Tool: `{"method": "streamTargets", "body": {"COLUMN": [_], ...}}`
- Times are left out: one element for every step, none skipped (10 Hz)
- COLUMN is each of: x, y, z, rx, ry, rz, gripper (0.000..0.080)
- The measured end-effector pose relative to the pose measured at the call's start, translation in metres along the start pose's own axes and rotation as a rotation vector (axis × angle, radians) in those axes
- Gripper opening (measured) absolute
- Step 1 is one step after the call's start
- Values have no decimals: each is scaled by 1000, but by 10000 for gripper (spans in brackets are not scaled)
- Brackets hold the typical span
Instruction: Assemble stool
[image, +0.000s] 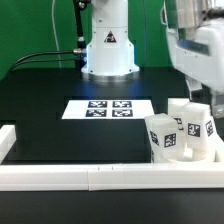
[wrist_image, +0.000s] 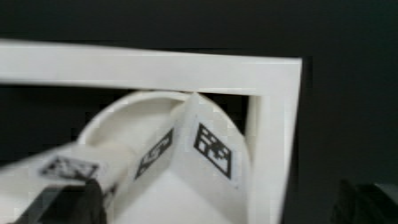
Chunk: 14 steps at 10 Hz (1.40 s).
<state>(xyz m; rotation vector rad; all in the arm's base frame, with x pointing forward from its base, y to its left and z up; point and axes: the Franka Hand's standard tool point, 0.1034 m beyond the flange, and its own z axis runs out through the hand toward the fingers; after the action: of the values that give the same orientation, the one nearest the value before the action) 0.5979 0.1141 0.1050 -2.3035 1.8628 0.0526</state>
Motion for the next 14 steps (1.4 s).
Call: {"method": "streamTargets", "body": {"x": [1, 1, 1, 1, 1, 1, 1, 2, 7, 7, 9, 9, 4, 0], "y": [1, 1, 1, 1, 2, 4, 6, 9, 6, 7, 7, 7, 6, 7], "z": [2, 2, 2, 1, -1, -2, 0, 4, 2, 2, 2, 2, 1, 1], "rx": [-4, -4, -3, -3, -28, -53, -73, -100, -92, -96, -103, -115, -139, -158], "ry": [2, 3, 3, 2, 18, 29, 22, -13, -1, -2, -1, 1, 8, -9], "rz": [-19, -108, -166, -215, -457, -689, -910, -1035, -1072, -1115, -1197, -1309, -1508, -1689], "gripper": [649, 649, 649, 649, 649, 649, 649, 649, 649, 649, 649, 649, 649, 649]}}
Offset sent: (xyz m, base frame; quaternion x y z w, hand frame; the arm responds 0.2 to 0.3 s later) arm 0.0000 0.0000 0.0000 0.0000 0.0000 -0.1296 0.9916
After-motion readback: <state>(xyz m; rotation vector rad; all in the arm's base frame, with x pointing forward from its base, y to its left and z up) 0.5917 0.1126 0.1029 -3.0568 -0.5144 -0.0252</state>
